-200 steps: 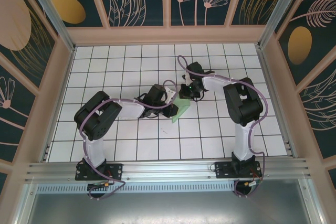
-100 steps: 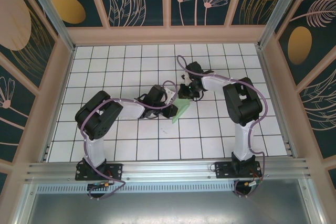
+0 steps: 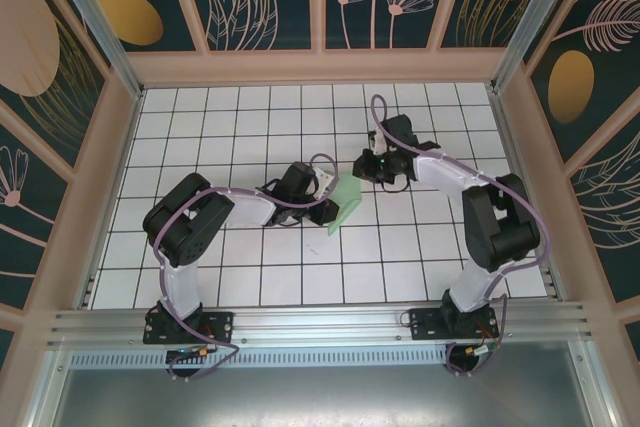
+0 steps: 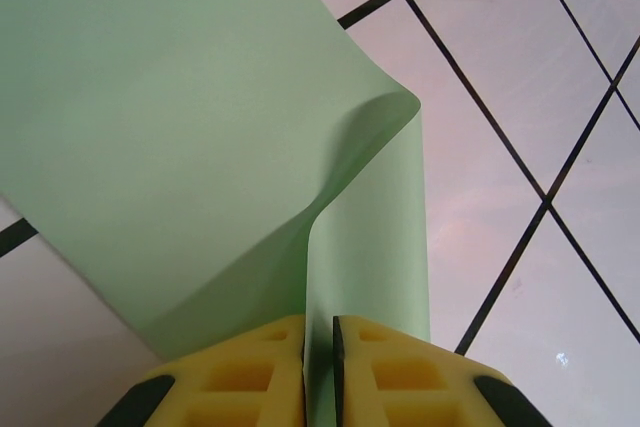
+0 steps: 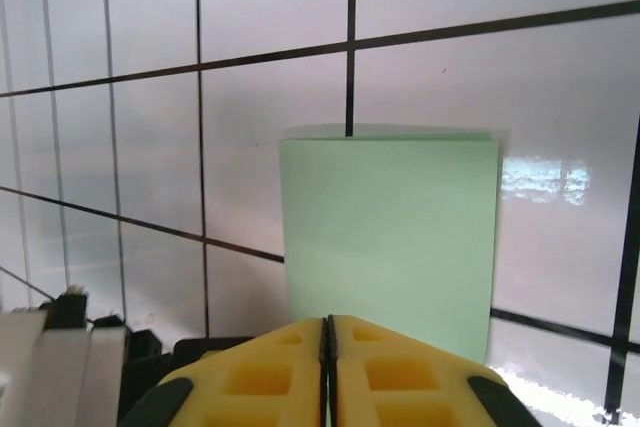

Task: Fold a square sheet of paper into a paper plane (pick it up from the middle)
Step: Third fold the triangle at the center of the table.

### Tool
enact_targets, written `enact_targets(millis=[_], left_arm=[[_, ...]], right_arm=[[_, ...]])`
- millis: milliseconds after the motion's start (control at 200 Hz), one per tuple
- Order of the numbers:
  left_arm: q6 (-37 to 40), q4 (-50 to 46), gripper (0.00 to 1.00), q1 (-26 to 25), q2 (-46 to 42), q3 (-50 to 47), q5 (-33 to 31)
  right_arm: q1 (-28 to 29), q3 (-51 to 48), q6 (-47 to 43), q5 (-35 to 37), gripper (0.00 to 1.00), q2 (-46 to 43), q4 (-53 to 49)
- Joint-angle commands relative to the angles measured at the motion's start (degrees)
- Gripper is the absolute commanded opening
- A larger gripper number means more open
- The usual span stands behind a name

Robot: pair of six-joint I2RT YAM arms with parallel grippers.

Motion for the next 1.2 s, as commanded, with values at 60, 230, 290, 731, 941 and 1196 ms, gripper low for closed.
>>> enact_targets(millis=[60, 230, 290, 731, 941, 1196], left_arm=[[-0.8, 1.1, 0.18, 0.4, 1.5, -1.0, 1.3], [-1.2, 1.5, 0.18, 0.4, 1.7, -0.9, 2.2], [-1.2, 1.4, 0.18, 0.4, 1.9, -0.8, 2.3], [-1.0, 0.9, 0.18, 0.4, 1.4, -1.3, 2.1], [-1.0, 0.8, 0.18, 0.4, 1.2, -1.4, 2.1], [-1.0, 0.5, 0.18, 0.4, 0.8, -1.6, 1.7]], right_arm=[[1.1, -9.1, 7.3, -6.2, 0.07, -4.0, 7.7], [2.1, -12.3, 10.0, -8.7, 0.06, -4.0, 11.6], [2.6, -12.5, 10.4, -9.1, 0.06, -3.0, 12.0], [3.0, -13.7, 11.4, -6.9, 0.06, 3.8, 14.0], [2.9, -14.3, 9.9, -4.2, 0.07, 6.0, 13.2], [3.0, -15.4, 9.6, -2.2, 0.07, 4.6, 12.0]])
